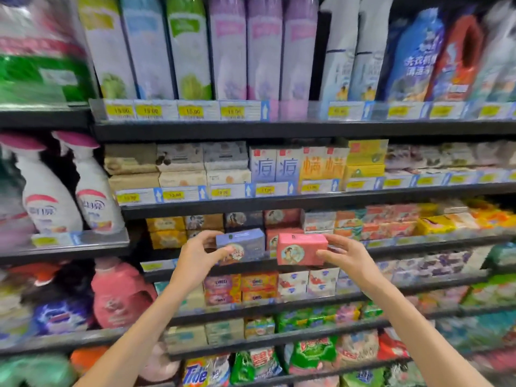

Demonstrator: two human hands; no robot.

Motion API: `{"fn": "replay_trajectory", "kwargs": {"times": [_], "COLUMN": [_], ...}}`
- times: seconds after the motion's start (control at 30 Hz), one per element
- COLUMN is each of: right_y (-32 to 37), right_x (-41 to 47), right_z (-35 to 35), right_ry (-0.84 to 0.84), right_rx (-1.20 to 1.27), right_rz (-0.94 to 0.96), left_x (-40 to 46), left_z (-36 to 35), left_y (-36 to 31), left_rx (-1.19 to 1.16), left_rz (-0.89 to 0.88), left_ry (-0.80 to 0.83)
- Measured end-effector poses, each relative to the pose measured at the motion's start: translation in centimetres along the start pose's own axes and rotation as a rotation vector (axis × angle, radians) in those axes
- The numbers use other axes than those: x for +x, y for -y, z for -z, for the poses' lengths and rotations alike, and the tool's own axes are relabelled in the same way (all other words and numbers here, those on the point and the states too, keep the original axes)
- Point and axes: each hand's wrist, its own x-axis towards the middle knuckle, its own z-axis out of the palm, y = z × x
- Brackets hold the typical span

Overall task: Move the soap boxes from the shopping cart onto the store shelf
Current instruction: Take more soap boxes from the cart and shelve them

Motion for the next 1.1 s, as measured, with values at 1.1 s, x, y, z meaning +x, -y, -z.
{"fn": "replay_trajectory", "kwargs": {"times": [1.1], "right_y": [-1.8], "right_x": [8.2], "right_z": [-1.9], "right_ry": [0.019], "right_rx": [-0.010], "right_rz": [0.050], "left_x": [6.5], "left_z": [-5.7], "left_y": [2.1], "left_rx": [0.098], "left_rz": [0.218], "left_ry": [-0.263]}}
